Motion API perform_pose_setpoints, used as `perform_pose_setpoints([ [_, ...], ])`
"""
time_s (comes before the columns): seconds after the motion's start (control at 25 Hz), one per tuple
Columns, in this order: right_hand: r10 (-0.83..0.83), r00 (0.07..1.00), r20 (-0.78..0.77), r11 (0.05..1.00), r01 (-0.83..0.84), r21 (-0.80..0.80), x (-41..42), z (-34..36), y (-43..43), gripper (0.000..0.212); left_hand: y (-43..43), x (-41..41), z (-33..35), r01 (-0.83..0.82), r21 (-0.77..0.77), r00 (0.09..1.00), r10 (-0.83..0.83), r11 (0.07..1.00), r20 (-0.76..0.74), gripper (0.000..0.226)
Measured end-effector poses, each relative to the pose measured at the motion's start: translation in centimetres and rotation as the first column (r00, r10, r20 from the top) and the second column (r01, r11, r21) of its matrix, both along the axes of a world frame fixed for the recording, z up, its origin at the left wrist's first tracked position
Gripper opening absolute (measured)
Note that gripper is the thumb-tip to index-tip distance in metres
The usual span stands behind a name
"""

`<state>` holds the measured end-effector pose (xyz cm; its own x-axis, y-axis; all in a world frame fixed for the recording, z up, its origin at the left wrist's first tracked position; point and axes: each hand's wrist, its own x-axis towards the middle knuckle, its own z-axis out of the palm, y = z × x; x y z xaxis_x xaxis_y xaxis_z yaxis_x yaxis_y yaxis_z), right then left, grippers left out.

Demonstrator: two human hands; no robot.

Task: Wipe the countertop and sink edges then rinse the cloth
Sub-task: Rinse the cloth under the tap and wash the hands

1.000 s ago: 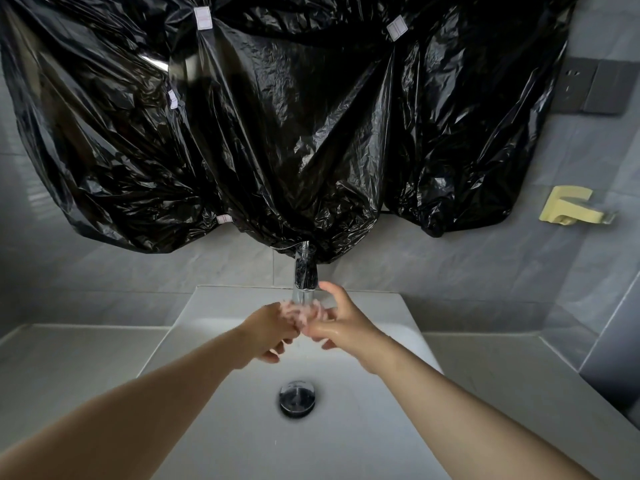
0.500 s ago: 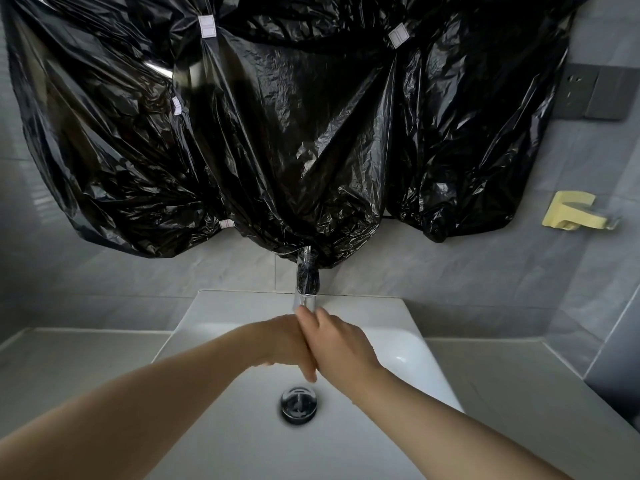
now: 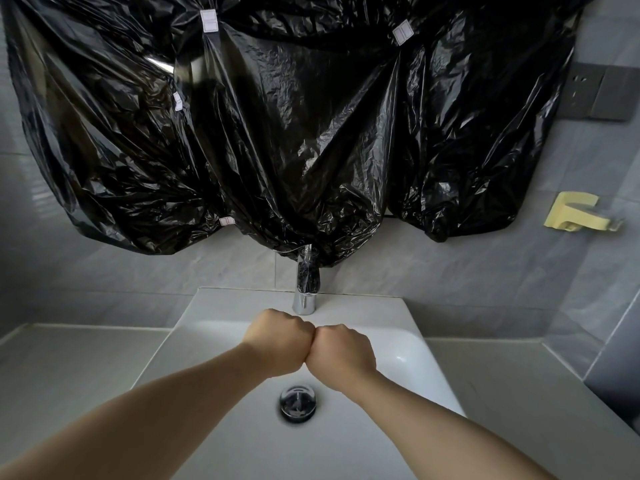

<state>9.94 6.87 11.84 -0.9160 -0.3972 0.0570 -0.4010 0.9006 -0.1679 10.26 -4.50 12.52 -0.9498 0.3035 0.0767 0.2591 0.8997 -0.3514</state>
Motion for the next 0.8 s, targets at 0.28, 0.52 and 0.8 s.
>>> perform_pose_setpoints([
  [0.28, 0.001, 0.998, 0.058, 0.971, 0.013, -0.238, 1.0, -1.0, 0.9, 0.035, -1.9, -0.4, -0.5, 0.365, -0.024, 0.914, -0.363, 0.931, -0.181, 0.013],
  [0.52, 0.098, 0.977, 0.191, 0.898, -0.004, -0.439, -1.1, 0.1, 1.4, 0.02, -1.0, -0.6, 1.2, -0.088, 0.536, 0.985, -0.006, 0.839, 0.172, 0.028],
  [0.8, 0.19, 0.909, 0.371, 0.612, 0.186, -0.768, -1.4, 1.2, 3.4, 0.011, -3.9, 0.2, 1.5, -0.395, 0.915, 0.909, -0.177, -0.086, 0.376, 0.025],
])
